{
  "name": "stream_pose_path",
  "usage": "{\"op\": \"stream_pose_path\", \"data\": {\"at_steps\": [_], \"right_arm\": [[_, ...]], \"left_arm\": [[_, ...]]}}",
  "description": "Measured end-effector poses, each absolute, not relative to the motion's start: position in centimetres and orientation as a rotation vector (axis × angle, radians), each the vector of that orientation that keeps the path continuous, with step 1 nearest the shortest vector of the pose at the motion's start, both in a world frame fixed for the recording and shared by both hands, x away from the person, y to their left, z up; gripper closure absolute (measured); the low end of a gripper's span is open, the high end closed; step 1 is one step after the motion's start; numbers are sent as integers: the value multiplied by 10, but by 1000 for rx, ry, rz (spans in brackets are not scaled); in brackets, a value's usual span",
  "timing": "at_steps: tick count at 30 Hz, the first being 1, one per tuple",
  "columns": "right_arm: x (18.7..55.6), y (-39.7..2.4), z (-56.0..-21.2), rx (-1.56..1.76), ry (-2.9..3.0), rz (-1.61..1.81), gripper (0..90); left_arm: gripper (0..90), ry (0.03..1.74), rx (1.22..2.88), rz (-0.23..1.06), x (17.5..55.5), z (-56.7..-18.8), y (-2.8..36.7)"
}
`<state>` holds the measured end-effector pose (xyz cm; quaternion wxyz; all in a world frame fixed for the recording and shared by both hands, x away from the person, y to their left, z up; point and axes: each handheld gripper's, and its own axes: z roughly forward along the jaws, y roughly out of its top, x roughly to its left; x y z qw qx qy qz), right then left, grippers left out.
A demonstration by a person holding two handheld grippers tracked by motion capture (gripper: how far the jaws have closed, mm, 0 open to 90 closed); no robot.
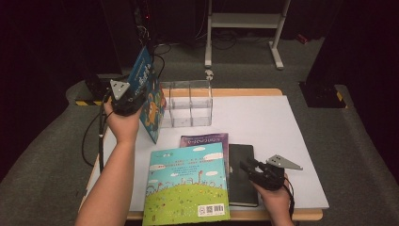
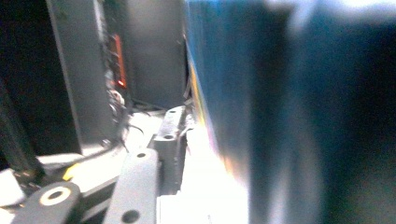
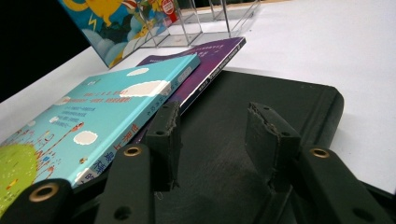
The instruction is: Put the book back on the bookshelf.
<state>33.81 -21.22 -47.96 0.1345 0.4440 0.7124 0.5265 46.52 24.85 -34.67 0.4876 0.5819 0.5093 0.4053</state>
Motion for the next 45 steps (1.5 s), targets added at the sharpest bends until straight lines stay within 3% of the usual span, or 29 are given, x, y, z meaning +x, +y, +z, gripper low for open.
{"op": "stream_pose_path", "data": {"at_steps": [6,16,24,45], "right_arm": [[338,-210,-480,1273,2080,1513,535],[336,-204,-481,1217,2111,1487,519],[335,-201,-481,1188,2118,1474,502],[333,-198,-481,1153,2118,1464,453]], "left_arm": [[529,1224,1418,922,453,-353,255],[392,1224,1470,908,423,-365,261],[364,1232,1512,867,397,-384,268],[297,1349,1720,578,331,-490,262]]}}
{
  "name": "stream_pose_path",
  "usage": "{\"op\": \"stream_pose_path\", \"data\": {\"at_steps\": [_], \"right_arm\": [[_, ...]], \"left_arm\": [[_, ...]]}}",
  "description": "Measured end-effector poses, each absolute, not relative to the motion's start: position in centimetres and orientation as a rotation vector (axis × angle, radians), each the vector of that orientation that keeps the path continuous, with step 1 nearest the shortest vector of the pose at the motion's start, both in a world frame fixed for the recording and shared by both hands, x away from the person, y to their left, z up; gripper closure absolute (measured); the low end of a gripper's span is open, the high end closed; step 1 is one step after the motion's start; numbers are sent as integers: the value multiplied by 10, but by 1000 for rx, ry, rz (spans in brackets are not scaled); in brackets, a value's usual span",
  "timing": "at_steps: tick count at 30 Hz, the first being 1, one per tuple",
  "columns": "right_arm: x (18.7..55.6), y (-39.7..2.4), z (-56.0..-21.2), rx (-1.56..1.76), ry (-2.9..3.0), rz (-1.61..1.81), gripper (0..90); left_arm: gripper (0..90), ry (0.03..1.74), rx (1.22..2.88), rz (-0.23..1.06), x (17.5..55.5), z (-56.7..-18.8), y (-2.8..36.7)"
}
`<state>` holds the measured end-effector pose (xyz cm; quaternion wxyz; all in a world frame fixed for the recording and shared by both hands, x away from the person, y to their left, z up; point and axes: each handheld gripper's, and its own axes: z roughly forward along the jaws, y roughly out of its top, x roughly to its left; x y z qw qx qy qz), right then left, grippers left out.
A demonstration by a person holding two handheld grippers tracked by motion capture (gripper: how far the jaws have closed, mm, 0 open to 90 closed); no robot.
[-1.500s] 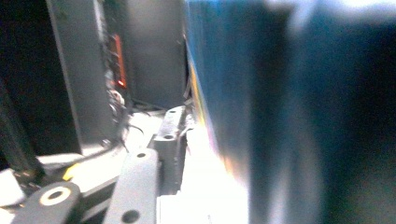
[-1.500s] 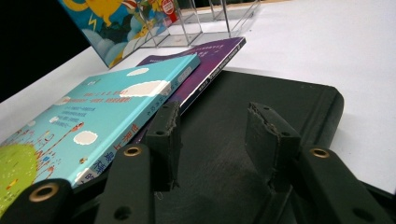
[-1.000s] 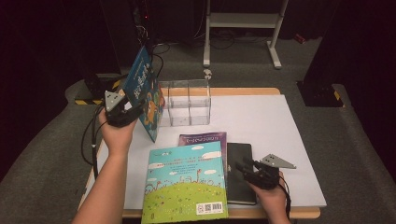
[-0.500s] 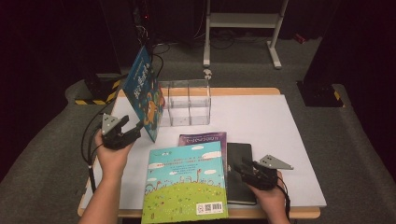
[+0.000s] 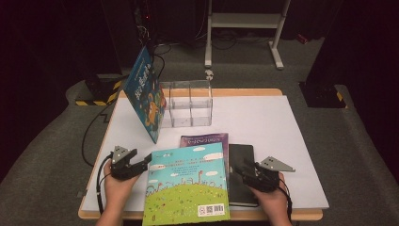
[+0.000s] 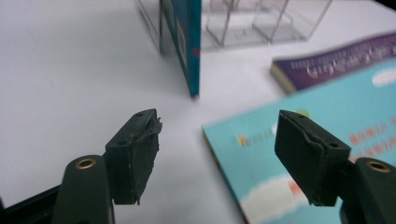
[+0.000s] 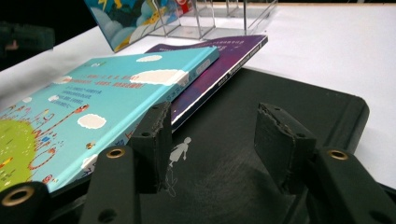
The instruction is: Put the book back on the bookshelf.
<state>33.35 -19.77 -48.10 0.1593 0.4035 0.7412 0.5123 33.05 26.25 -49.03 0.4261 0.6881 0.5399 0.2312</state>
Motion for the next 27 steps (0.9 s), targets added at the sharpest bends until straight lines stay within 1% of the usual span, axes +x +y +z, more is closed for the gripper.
{"op": "stream_pose_path", "data": {"at_steps": [1,4,6,10,11,12,15,16,20,27], "right_arm": [[333,-197,-481,1151,2120,1462,450],[333,-195,-480,1179,2145,1452,435],[332,-193,-479,1168,2153,1443,430],[328,-186,-475,1134,2167,1422,410],[327,-184,-474,1131,2172,1424,408],[325,-182,-473,1126,2180,1426,406],[323,-177,-472,1110,2204,1433,411],[322,-176,-471,1105,2211,1435,420],[320,-173,-468,1093,2220,1436,435],[325,-177,-470,1145,2211,1423,459]], "left_arm": [[294,1364,1742,570,327,-494,261],[294,1395,1750,486,314,-501,259],[276,1387,1802,449,304,-505,253],[248,1395,1783,392,290,-506,249],[258,1387,1780,384,288,-507,249],[294,1375,1774,352,286,-507,249],[337,1353,1759,286,283,-507,244],[337,1363,1750,306,282,-508,241],[332,1372,1742,303,283,-507,237],[331,1322,1762,254,296,-507,208]]}}
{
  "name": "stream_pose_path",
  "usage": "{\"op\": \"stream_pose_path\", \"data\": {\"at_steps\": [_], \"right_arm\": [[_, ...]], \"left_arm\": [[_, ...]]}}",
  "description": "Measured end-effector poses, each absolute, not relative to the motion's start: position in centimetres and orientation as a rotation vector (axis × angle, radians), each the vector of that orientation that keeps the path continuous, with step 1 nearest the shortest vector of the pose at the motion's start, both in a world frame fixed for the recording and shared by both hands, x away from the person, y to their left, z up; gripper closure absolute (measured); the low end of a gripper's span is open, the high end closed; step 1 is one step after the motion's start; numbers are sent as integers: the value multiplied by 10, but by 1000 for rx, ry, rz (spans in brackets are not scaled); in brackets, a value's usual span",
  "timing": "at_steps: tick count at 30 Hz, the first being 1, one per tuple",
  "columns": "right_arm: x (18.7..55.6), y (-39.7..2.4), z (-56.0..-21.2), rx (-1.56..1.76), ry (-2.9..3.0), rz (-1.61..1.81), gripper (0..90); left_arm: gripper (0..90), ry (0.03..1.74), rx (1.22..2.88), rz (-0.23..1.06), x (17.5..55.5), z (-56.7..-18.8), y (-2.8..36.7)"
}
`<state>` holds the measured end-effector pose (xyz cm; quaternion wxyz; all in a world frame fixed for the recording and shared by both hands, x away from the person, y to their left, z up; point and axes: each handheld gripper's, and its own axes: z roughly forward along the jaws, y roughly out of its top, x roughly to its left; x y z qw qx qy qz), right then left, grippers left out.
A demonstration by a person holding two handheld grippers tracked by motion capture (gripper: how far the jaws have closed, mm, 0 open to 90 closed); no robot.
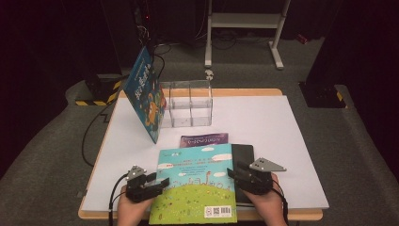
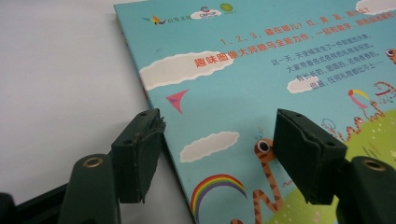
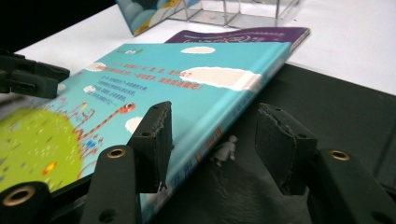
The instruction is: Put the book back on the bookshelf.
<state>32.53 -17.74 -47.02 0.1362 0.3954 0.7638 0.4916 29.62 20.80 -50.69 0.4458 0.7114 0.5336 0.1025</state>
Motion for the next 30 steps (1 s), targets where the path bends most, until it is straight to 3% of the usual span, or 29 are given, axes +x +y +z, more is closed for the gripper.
{"op": "stream_pose_path", "data": {"at_steps": [7,18,30], "right_arm": [[332,-204,-465,1223,2106,1423,458],[333,-208,-475,1286,2113,1351,442],[361,-233,-474,1373,2048,1286,443]], "left_arm": [[328,1233,1785,259,315,-502,177],[308,1160,1728,271,296,-497,184],[316,1084,1730,251,328,-494,156]]}}
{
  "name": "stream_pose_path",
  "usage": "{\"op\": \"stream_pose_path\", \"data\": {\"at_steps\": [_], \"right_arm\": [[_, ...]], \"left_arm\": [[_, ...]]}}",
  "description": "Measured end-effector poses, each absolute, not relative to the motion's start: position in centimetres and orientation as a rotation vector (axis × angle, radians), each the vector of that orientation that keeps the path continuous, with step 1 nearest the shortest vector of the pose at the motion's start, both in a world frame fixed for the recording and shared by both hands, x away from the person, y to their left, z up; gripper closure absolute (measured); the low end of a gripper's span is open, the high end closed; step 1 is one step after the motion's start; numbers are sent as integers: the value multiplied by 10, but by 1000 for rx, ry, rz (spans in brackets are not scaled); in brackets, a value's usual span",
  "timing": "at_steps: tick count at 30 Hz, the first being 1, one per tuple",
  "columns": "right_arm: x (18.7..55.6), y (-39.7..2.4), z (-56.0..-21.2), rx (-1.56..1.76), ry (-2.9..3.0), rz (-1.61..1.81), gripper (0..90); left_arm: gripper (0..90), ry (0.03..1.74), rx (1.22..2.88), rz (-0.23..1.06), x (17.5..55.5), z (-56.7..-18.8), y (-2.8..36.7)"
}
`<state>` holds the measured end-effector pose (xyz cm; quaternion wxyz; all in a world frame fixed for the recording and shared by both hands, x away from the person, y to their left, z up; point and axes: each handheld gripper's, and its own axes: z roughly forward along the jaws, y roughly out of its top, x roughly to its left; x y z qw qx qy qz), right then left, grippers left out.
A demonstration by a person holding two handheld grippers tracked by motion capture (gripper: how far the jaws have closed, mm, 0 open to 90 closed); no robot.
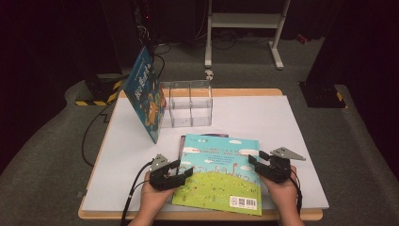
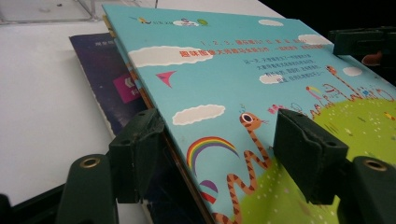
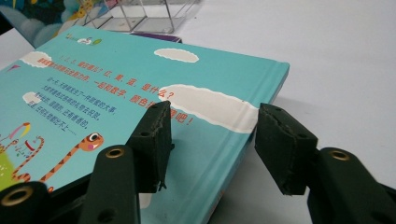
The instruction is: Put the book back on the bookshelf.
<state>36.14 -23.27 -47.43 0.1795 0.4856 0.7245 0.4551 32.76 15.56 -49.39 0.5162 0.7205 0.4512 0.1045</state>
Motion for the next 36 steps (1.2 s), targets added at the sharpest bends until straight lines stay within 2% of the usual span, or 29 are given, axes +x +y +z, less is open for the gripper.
{"op": "stream_pose_path", "data": {"at_steps": [2,5,12,18,24,28,36], "right_arm": [[356,-233,-475,1377,2050,1289,358],[345,-232,-480,1395,2084,1347,261],[336,-233,-485,1460,2146,1417,208],[336,-230,-487,1511,2189,1457,203],[337,-224,-478,1558,2212,1366,220],[337,-221,-466,1510,2170,1361,261],[345,-213,-431,1377,2069,1389,361]], "left_arm": [[304,1098,1720,212,328,-496,158],[238,1118,1714,135,329,-498,159],[183,1098,1738,59,337,-500,152],[169,1088,1738,-3,346,-502,149],[172,1087,1757,5,346,-498,149],[180,1061,1754,71,345,-488,150],[295,1038,1673,194,351,-461,162]]}}
